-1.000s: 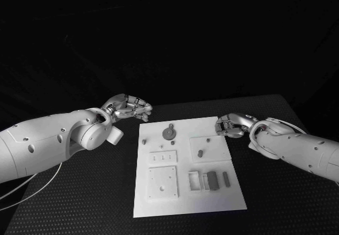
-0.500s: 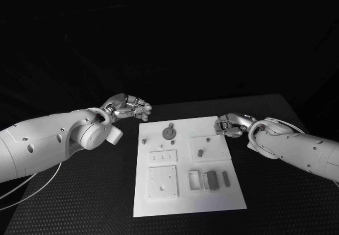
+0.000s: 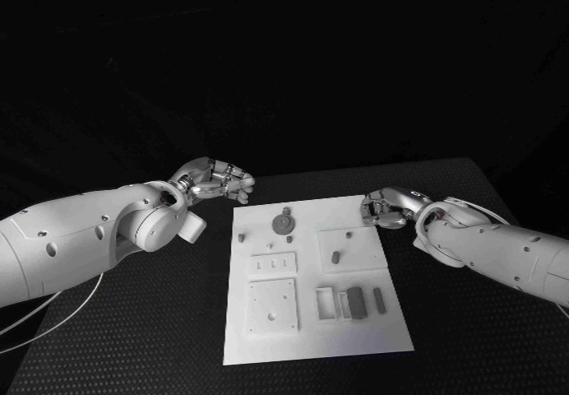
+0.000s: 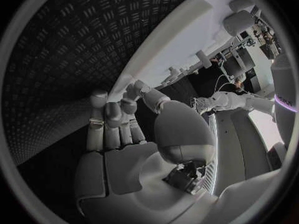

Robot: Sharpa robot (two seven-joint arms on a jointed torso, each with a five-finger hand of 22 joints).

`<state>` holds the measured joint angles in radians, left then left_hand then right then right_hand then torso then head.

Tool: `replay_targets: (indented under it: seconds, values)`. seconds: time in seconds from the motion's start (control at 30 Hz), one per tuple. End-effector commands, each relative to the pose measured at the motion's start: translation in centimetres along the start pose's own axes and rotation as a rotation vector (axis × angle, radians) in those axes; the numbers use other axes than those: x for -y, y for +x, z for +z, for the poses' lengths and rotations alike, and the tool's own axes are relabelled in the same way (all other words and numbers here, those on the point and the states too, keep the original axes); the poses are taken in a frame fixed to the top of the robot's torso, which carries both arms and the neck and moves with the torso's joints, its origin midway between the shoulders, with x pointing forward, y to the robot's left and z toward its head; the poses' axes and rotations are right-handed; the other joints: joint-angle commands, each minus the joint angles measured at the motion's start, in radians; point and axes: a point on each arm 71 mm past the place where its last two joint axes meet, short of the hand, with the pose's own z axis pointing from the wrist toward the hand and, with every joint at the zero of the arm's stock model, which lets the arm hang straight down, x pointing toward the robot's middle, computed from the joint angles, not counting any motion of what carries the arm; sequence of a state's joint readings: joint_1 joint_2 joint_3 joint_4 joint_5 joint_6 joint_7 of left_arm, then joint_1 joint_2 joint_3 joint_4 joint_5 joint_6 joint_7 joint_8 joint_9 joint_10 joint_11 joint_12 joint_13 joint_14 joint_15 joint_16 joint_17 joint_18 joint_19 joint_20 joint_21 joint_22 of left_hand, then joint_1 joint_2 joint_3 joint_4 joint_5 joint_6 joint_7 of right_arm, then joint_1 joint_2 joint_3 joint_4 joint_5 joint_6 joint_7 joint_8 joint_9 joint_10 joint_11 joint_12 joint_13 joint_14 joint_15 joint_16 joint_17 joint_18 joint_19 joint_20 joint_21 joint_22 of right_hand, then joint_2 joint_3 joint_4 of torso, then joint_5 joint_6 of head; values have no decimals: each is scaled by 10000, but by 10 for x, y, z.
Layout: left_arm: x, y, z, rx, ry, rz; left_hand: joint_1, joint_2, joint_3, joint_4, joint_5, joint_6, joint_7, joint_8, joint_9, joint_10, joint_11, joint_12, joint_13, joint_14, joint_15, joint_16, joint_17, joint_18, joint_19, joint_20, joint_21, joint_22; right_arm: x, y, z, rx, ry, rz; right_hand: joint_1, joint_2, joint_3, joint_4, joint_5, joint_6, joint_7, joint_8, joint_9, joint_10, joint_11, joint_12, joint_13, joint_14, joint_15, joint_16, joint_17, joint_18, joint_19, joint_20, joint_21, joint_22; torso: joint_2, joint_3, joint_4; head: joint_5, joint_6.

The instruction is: Assemble the parts on the task board

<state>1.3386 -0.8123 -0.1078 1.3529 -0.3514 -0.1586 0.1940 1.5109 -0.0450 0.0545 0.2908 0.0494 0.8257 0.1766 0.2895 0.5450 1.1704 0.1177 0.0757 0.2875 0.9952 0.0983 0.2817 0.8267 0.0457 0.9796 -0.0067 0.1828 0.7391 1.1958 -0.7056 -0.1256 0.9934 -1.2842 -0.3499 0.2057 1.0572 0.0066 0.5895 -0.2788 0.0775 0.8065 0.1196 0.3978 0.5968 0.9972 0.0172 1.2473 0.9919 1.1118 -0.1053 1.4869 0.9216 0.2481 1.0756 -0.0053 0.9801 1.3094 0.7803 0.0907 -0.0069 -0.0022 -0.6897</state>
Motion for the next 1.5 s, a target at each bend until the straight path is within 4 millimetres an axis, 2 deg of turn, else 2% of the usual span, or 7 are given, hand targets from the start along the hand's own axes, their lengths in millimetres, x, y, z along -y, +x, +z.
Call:
replay_targets:
  seconds: [0.03, 0.4, 0.63, 1.13, 1.2, 1.27, 1.5]
  values:
    - [1, 1, 0, -85, 6, 97, -498, 172, -44, 27, 13, 158, -3, 62, 24, 112, -25, -10, 41, 112, -17, -57, 43, 103, 64, 30, -36, 33, -2, -1, 1, 348, 284, 148, -26, 70, 20, -55, 32, 2221, -339, 66, 40, -258, -361, 65, 16, 81, -80, 45, -10, 137, 40, -35, 44, 172, -3, 6, -9, -20, 26]
    - [-6, 6, 8, -32, -1208, 1315, -1319, 415, 30, 12, 1, 812, -239, 198, 53, 800, -362, 215, 395, 768, -321, 239, 522, 203, 544, -243, 307, 408, -26, -22, 9, 653, 254, 258, 11, 104, 64, -87, 31, 2264, -369, 95, 122, -186, -396, 73, 12, 161, -127, 61, -18, 137, 112, -87, 79, 169, -13, -17, 2, -22, 115]
    - [-7, 18, 18, -173, -1992, 1555, -1365, 353, -12, 5, -1, 1038, -324, 194, 12, 1032, -475, 290, 576, 958, -444, 379, 802, 201, 693, -362, 474, 618, -68, -32, 16, 133, -178, -593, 35, 89, 79, -102, 31, 2271, -378, 97, 148, -166, -407, 71, 9, 187, -144, 63, -22, 137, 135, -108, 88, 166, -137, -59, -92, 62, 219]
    - [5, 65, 33, -774, -2210, 1365, -2043, -63, -29, 28, -4, 671, -104, -203, -264, 622, -275, -16, 706, 617, -303, 97, 1022, 144, 373, -259, 324, 741, -145, -18, 23, -507, -1156, -785, 69, 31, 96, -109, 29, 2286, -390, 95, 184, -136, -422, 57, 1, 224, -166, 52, -36, 137, 167, -138, 93, 159, -601, -214, -207, 585, 271]
    - [4, 70, 34, -1076, -2277, 1214, -2393, 60, -79, 17, -8, 723, -121, -204, -289, 642, -293, -14, 753, 643, -307, 79, 1076, 160, 366, -263, 313, 769, -155, -15, 24, -514, -1406, -849, 73, 29, 99, -109, 30, 2287, -391, 94, 187, -132, -423, 56, 0, 228, -169, 50, -37, 137, 172, -141, 94, 158, -621, -223, -197, 626, 266]
    - [5, 74, 35, -1133, -2266, 1227, -2195, 608, -1291, -1, -6, 818, -164, -210, -352, 688, -334, -19, 887, 699, -340, 28, 1246, 206, 372, -292, 327, 900, -163, -14, 24, -497, -1585, -848, 78, 26, 101, -109, 30, 2288, -393, 93, 190, -127, -425, 54, -2, 234, -172, 49, -39, 137, 177, -145, 95, 157, -631, -221, -192, 636, 268]
    - [5, 82, 36, -1334, -2298, 1159, -1966, 749, -1719, 25, -6, 869, -173, -227, -408, 705, -340, -34, 965, 737, -347, -46, 1332, 205, 406, -287, 310, 956, -178, -10, 25, -497, -1884, -837, 81, 20, 105, -105, 28, 2297, -397, 91, 202, -108, -430, 51, -6, 255, -181, 46, -45, 137, 196, -156, 99, 154, -629, -209, -182, 639, 225]
